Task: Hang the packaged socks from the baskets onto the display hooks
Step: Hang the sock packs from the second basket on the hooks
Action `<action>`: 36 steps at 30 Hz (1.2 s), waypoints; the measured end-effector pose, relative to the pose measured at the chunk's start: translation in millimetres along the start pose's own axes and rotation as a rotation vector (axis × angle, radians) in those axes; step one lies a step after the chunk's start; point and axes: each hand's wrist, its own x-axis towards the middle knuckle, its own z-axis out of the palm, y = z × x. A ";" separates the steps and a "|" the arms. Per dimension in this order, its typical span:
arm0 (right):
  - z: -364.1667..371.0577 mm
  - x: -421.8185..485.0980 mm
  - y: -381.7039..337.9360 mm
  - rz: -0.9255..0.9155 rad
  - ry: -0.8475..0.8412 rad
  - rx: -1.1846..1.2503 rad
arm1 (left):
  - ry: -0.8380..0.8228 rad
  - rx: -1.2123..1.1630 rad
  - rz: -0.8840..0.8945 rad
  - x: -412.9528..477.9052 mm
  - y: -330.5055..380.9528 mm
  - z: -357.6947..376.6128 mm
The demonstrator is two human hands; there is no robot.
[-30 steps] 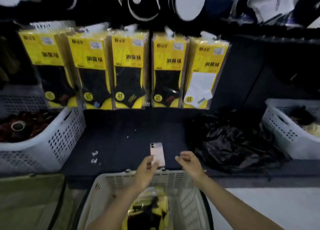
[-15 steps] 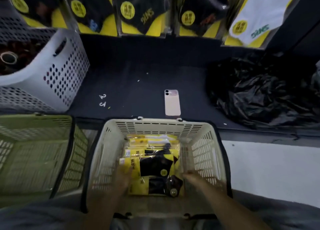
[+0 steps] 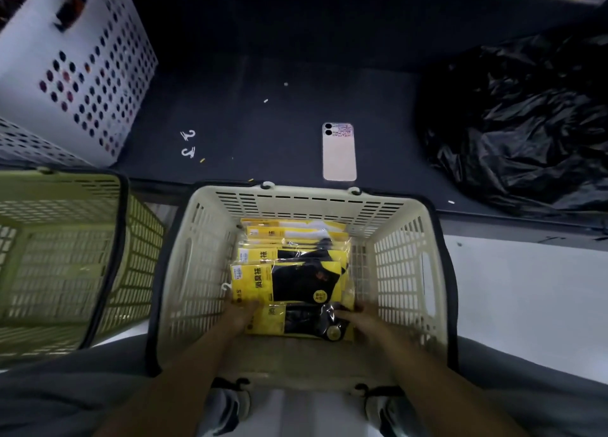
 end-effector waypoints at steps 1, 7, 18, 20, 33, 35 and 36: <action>-1.7 0.0 -0.2 0.011 -0.014 0.012 | -0.004 -0.013 -0.017 1.8 -1.4 0.2; -0.2 -1.9 -4.2 0.014 -0.132 0.040 | -0.024 0.011 -0.054 7.2 -5.8 1.8; -55.8 -87.7 -79.4 -0.149 -0.070 -0.132 | -0.265 0.367 -0.122 -55.3 52.4 9.5; -79.1 -114.9 -103.9 -0.209 -0.017 -0.148 | -0.315 0.533 -0.121 -79.9 84.5 8.3; -126.3 -274.4 -165.5 -0.772 0.012 0.632 | -0.558 -0.524 0.494 -247.9 241.9 29.2; -113.1 -281.8 -168.5 -0.800 -0.061 0.688 | -0.617 -0.636 0.567 -266.1 257.4 36.9; -108.2 -285.2 -169.8 -0.824 -0.102 0.701 | -0.595 -0.660 0.611 -270.2 262.8 39.4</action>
